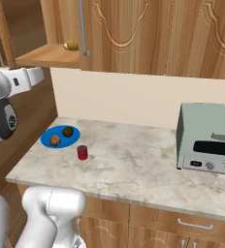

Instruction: Pick the avocado and bread from the counter and place them on the plate. Then pick the jam from the cabinet and place it next to the plate. Lastly close the cabinet door.

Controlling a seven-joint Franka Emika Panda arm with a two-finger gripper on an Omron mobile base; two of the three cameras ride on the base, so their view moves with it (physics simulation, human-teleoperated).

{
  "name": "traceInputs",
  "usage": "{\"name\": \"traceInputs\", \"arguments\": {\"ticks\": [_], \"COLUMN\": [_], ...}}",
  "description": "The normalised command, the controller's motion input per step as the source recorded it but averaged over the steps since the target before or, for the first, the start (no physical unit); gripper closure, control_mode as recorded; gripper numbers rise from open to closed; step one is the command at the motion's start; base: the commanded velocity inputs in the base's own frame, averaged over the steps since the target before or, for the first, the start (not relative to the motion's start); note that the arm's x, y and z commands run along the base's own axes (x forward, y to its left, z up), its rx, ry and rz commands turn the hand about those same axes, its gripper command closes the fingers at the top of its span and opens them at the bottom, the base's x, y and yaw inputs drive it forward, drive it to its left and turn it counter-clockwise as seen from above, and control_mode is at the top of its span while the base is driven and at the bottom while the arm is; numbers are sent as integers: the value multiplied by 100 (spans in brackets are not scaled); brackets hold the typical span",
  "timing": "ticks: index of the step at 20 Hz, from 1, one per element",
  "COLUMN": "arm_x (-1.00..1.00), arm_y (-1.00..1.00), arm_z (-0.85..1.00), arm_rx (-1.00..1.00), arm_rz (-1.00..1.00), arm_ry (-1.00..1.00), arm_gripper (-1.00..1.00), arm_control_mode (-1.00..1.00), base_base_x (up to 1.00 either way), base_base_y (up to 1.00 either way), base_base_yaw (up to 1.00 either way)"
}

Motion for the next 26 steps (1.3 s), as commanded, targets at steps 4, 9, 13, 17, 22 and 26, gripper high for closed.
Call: {"name": "traceInputs", "arguments": {"ticks": [4,9,13,17,22,26], "arm_x": [100,100,100,85,60,76], "arm_y": [-68,-52,-32,21,46,34], "arm_z": [-14,-11,-13,-38,-32,-39], "arm_rx": [0,3,2,-8,-16,-12], "arm_rz": [0,0,-2,-23,-34,-31], "arm_ry": [1,4,2,-5,-7,-1], "arm_gripper": [-100,-100,-100,-100,-100,-100], "arm_control_mode": [-100,-100,-100,-100,-100,-100], "base_base_x": [0,0,0,0,0,0], "base_base_y": [0,0,0,0,0,0], "base_base_yaw": [0,0,0,0,0,0]}}
